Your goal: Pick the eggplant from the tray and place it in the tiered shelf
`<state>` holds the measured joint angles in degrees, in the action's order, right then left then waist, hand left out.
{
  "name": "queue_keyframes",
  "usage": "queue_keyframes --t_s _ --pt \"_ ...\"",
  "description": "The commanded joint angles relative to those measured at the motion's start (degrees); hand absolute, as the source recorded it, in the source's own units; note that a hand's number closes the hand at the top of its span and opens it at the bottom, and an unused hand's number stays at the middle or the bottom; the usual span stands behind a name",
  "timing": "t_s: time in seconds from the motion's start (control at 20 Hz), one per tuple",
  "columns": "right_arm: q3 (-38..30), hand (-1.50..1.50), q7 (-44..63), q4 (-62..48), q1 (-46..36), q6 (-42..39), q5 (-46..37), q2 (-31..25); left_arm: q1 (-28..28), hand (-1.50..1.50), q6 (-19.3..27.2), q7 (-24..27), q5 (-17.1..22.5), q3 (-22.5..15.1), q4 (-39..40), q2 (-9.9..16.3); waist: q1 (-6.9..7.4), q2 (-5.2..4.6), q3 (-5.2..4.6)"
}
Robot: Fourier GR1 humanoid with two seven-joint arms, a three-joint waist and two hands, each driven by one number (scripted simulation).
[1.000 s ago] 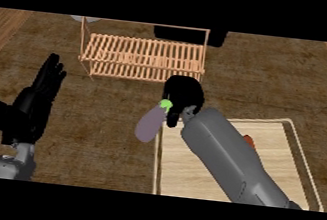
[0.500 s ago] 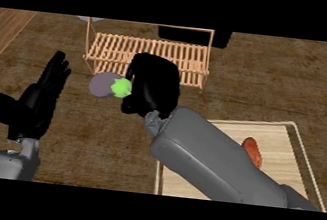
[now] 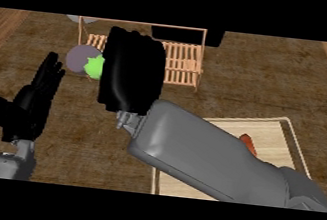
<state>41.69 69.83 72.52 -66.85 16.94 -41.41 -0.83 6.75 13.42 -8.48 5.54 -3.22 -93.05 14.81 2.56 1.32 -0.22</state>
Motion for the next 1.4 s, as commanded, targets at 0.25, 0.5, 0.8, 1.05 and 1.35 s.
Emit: queue_keyframes --t_s 0.25,0.5,0.8,1.05,1.35 --pt "-1.4 1.50 15.3 -5.6 -3.2 7.2 -4.9 0.8 -0.2 0.00 -0.6 0.9 -0.2 0.3 -0.1 0.2 -0.12 -1.06 0.05" --pt "-3.6 1.50 13.7 -7.0 -2.3 9.5 -6.5 0.8 -0.3 0.00 -0.6 1.1 0.2 1.7 0.7 0.5 -0.85 -1.21 0.13" --pt "-4.2 1.50 9.1 -14.0 -2.1 15.3 -7.2 0.8 -0.4 0.00 -0.8 2.1 -0.2 0.4 0.3 -1.0 -0.16 -1.64 0.11" --pt "-8.3 1.50 1.7 -21.9 -4.1 20.4 -5.5 0.8 0.4 0.00 -0.5 1.4 -0.2 1.2 0.2 -0.8 0.57 -2.05 0.13" --pt "-6.2 1.50 -2.1 -29.8 -4.8 24.6 -2.1 0.8 2.1 0.00 -2.6 -0.7 1.0 1.9 -0.9 0.5 1.30 -2.11 0.13"
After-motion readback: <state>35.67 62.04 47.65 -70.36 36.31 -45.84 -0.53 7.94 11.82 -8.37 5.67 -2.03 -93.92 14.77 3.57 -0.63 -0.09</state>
